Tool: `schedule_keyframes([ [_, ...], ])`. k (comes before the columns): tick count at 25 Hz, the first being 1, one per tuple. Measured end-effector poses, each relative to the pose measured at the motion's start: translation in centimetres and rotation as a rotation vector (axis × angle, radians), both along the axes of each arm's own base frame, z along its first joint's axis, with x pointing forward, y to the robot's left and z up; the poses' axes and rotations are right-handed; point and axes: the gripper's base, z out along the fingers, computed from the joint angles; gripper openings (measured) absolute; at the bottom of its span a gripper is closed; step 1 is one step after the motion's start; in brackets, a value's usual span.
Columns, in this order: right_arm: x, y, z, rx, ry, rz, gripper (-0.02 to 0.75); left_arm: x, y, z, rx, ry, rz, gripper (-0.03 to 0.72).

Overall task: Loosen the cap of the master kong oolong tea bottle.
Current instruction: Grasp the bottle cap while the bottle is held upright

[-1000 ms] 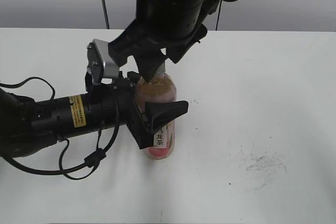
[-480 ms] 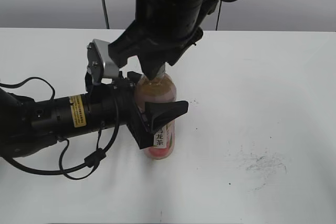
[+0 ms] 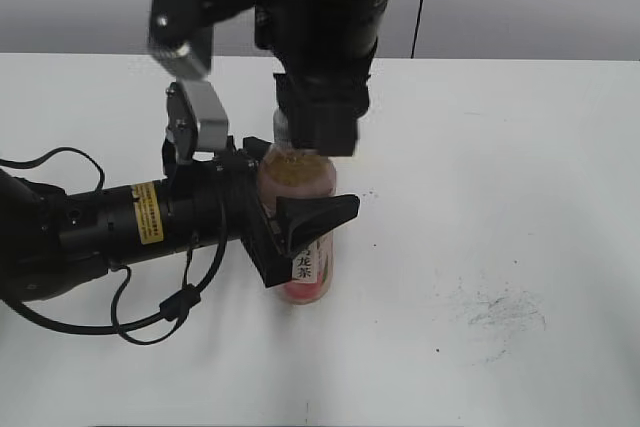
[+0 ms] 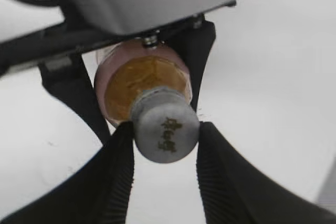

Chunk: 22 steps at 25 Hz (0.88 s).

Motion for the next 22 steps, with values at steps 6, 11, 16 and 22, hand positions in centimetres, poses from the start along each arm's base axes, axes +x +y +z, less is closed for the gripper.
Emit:
schedule_keyframes([
  [6,-0.23,0.37,0.18,-0.237,-0.194,0.913,0.272,-0.10,-0.05,-0.01,0.005,-0.013,-0.013,0.446],
  [11,-0.37,0.70,0.31,-0.371,-0.318,1.472,0.272,-0.14,-0.06,0.01,0.004,-0.014,-0.016,0.446],
  [16,-0.44,0.82,0.55,-0.410,-0.365,1.673,0.272,-0.17,-0.08,0.02,0.003,-0.016,-0.021,0.446],
  [22,-0.63,0.73,0.84,-0.419,-0.384,1.748,0.272,-0.27,-0.14,0.03,0.003,-0.017,-0.030,0.446],
])
